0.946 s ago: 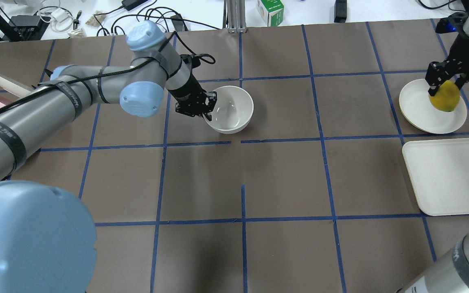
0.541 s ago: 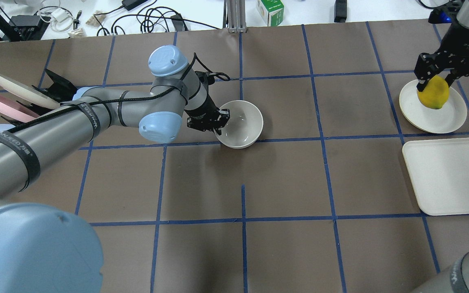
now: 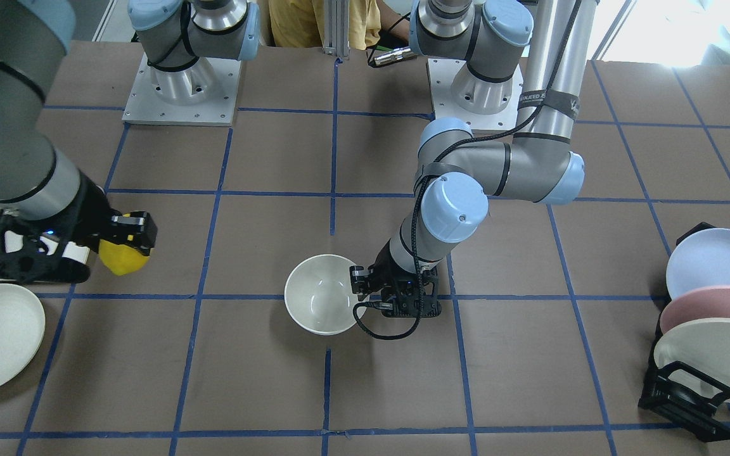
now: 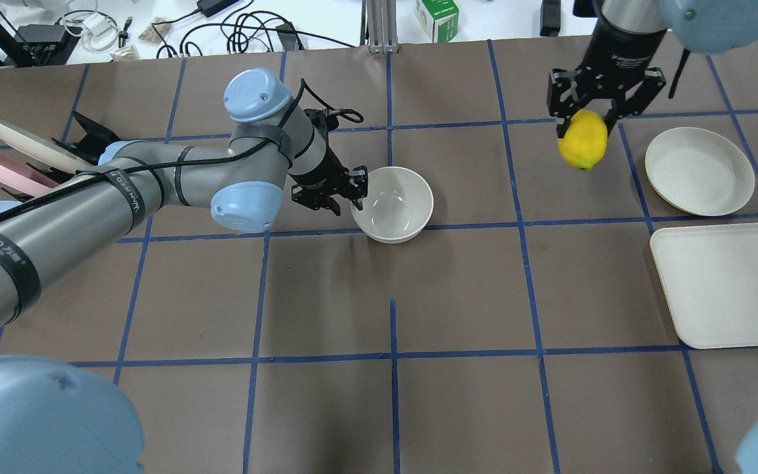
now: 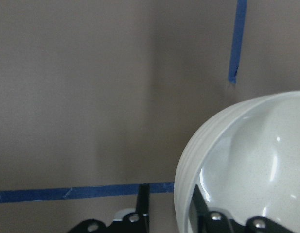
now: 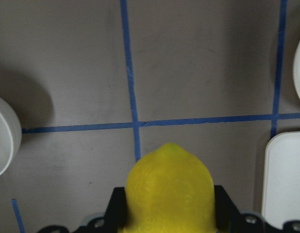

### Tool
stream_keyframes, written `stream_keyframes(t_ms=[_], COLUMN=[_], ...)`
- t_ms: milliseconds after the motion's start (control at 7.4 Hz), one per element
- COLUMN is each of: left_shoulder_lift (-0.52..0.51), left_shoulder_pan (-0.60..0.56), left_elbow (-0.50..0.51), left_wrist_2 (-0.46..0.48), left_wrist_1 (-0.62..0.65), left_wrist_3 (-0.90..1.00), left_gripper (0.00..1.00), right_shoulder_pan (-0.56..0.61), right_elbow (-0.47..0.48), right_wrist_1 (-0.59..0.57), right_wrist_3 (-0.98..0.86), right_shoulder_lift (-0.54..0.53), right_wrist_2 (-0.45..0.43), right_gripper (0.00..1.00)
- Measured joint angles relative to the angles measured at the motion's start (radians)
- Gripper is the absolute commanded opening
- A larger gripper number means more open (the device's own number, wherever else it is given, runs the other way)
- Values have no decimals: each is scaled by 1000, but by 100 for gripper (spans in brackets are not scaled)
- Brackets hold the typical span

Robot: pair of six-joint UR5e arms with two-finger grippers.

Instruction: Place bowl and put lemon in it

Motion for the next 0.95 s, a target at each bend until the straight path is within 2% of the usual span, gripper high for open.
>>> stream_keyframes(t_ms=[135, 405, 541, 676, 946], left_shoulder_lift=[37, 137, 193, 250, 357], left_shoulder_pan=[29, 119, 158, 184, 198], left_elbow=[38, 168, 217, 244, 252], left_wrist_2=[13, 119, 166, 204, 233], left_wrist_1=[-89, -398, -522, -589, -628], left_wrist_3=[48, 278, 363, 403, 424], left_gripper=[95, 96, 100, 100, 100], right_shoulder_pan=[64, 153, 189, 226, 290], right_elbow=[-1, 3, 4, 4, 5], right_wrist_1=[-24, -95, -141, -194, -262], right_wrist_3=[73, 176, 189, 196, 200], right_shoulder_lift=[-10, 3, 27, 59, 143], right_wrist_2=[9, 41, 59, 77, 94], right_gripper=[0, 0, 0, 0, 0])
